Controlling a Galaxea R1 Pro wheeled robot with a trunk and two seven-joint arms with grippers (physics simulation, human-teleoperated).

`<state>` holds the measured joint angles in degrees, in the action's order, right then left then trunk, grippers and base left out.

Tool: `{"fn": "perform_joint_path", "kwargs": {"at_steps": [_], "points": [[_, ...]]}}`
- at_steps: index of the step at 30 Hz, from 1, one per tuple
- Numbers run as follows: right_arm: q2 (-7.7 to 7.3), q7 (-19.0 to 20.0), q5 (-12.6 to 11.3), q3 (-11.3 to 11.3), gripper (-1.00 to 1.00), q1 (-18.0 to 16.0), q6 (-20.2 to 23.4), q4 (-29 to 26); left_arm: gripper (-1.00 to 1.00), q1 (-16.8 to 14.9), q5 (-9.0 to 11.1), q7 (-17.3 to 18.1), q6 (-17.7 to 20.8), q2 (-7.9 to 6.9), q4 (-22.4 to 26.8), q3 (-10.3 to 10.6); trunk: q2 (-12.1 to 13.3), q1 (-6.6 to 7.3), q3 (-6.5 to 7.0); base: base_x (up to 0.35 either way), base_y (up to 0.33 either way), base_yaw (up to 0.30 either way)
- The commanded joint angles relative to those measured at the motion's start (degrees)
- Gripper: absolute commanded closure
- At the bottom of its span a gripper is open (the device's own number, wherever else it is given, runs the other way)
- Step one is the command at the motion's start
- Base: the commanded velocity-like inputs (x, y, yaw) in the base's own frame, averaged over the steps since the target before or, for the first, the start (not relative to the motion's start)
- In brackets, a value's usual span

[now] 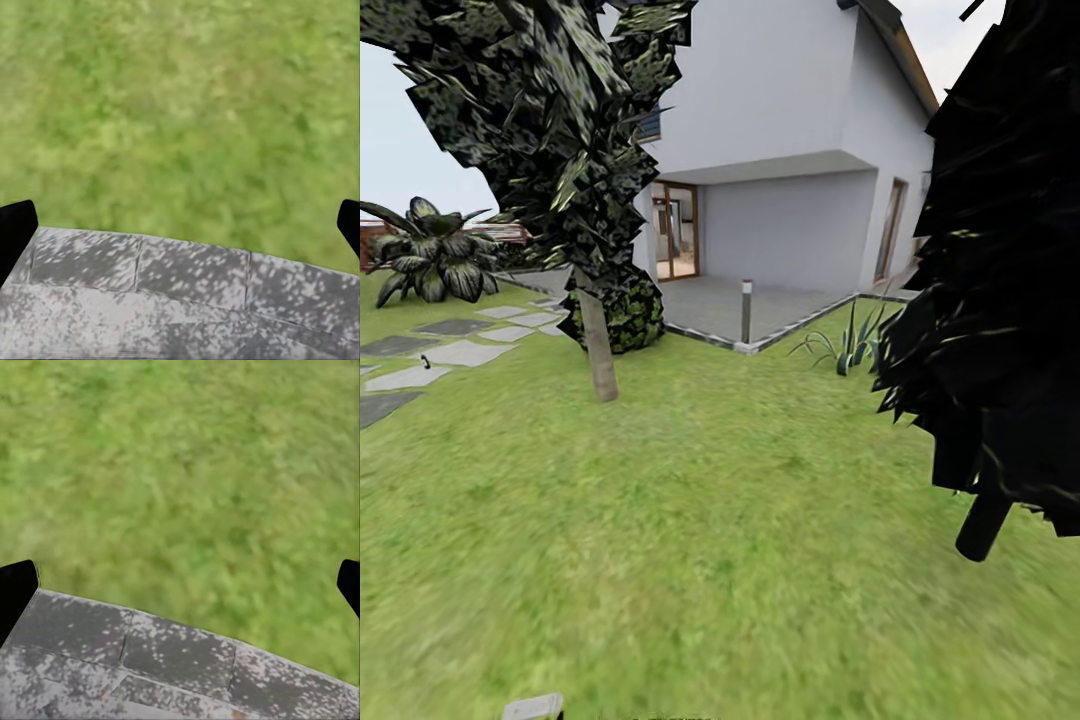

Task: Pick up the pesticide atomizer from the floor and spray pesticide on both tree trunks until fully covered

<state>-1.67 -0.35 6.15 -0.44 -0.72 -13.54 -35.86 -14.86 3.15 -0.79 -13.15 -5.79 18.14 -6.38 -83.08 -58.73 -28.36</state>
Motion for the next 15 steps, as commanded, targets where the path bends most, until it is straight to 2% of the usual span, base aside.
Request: {"fn": "perform_joint_path", "kwargs": {"at_steps": [1,8,11,15], "points": [[0.0,0.0,0.0,0.0,-1.0,0.01,0.0,0.0,-1.0,0.0,0.01,0.03,0.04,-0.01,0.01,-0.02,0.0,0.0,-0.04,0.0,0.0,0.275],[0.0,0.0,0.0,0.02,-1.0,-0.01,0.0,0.0,-1.0,0.01,0.1,0.11,0.12,-0.02,-0.01,-0.09,0.0,0.0,-0.32,0.0,0.0,0.275],[0.0,0.0,0.0,0.03,-1.0,0.01,0.0,0.0,-1.0,0.01,0.1,0.1,0.11,-0.07,-0.01,-0.26,-1.2,-0.66,-0.98,0.0,0.0,0.275],[0.0,0.0,0.0,0.08,-1.0,-0.03,0.0,0.0,-1.0,0.01,0.01,0.24,0.09,-0.1,0.02,-2.73,-2.41,-1.32,-1.68,0.0,0.0,0.275]]}}
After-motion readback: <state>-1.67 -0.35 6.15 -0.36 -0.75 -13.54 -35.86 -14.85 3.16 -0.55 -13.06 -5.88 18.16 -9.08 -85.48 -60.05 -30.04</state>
